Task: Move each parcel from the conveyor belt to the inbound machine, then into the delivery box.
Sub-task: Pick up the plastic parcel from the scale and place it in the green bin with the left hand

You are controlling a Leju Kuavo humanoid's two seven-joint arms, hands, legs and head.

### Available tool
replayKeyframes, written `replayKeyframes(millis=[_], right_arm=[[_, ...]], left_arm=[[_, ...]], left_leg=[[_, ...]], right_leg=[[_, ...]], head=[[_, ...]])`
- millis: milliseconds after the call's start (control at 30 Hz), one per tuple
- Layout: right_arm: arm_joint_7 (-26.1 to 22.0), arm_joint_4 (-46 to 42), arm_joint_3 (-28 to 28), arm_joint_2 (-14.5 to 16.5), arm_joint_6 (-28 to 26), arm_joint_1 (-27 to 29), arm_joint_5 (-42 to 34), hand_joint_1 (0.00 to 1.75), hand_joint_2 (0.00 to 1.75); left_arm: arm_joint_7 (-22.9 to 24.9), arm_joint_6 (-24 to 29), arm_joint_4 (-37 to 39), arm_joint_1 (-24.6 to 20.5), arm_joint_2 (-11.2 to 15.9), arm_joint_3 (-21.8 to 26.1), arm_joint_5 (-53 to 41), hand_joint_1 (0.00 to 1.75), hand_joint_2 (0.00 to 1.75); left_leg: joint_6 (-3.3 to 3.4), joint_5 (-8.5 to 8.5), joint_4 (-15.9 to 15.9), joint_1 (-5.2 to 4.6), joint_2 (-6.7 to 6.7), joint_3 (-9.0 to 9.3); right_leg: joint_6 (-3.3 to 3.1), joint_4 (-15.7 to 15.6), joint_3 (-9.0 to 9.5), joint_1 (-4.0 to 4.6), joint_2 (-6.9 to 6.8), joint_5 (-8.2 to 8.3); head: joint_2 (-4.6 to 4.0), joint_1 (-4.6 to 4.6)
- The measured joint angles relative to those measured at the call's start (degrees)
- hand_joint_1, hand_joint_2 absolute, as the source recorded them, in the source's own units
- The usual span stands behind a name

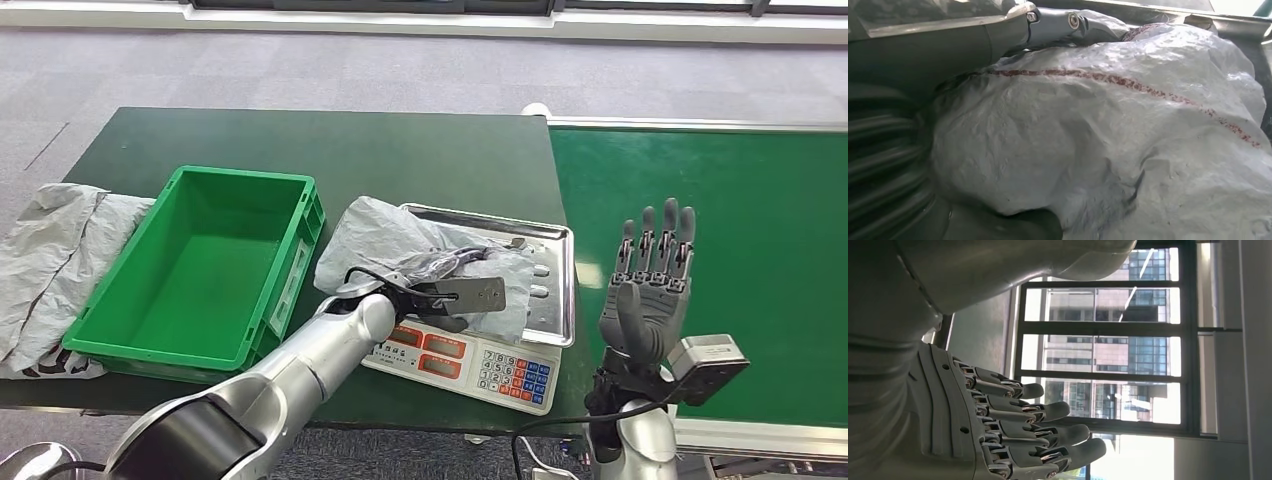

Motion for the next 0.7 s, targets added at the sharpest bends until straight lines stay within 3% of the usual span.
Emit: replayKeyframes(millis=[33, 267, 400, 567, 700], right_arm=[[0.0, 0.1, 0.0, 0.1, 0.4, 0.0, 0.5, 0.00, 1.75], [0.0, 0.6, 0.0, 0.6, 2.3, 0.0, 1.4, 0.00, 1.75], [0.0, 0.9, 0.0, 0.6, 2.4, 0.1, 1.6, 0.00, 1.75], [0.0, 1.4, 0.0, 0.6, 2.2, 0.1, 1.8, 0.00, 1.75], [0.0, 1.5, 0.0, 0.6, 1.4, 0.2, 1.5, 0.00, 1.75]], left_arm=[[0.3, 0.1, 0.3, -0.1, 0.0, -0.1, -0.1, 1.75, 1.75], [1.1, 4.4, 1.4, -0.5, 0.3, -0.1, -0.9, 1.75, 1.75], [-0.7, 8.4, 1.7, -0.6, 0.6, 1.1, 0.8, 1.75, 1.75], [-2.2, 9.6, 1.8, -0.8, 1.1, 2.8, 1.5, 1.75, 1.75], [-7.5, 14.8, 1.6, -0.8, 1.2, 4.3, 2.5, 1.75, 1.75]], left_leg=[[0.00, 0.00, 0.0, 0.00, 0.00, 0.01], [0.00, 0.00, 0.0, 0.00, -0.03, 0.11], [-0.03, 0.02, 0.0, 0.00, -0.02, 0.12], [-0.04, 0.03, 0.0, 0.01, -0.02, 0.11], [-0.04, 0.03, 0.0, 0.01, -0.02, 0.08]], right_leg=[[0.00, 0.0, 0.02, 0.00, 0.00, 0.00], [0.00, 0.0, 0.12, 0.01, 0.00, 0.00], [-0.01, 0.0, 0.12, 0.03, 0.01, 0.01], [-0.01, 0.0, 0.11, 0.03, 0.01, 0.01], [-0.01, 0.0, 0.06, 0.02, 0.01, 0.01]], head=[[0.00, 0.00], [0.00, 0.00], [-0.01, 0.00], [0.00, 0.00], [0.00, 0.00]])
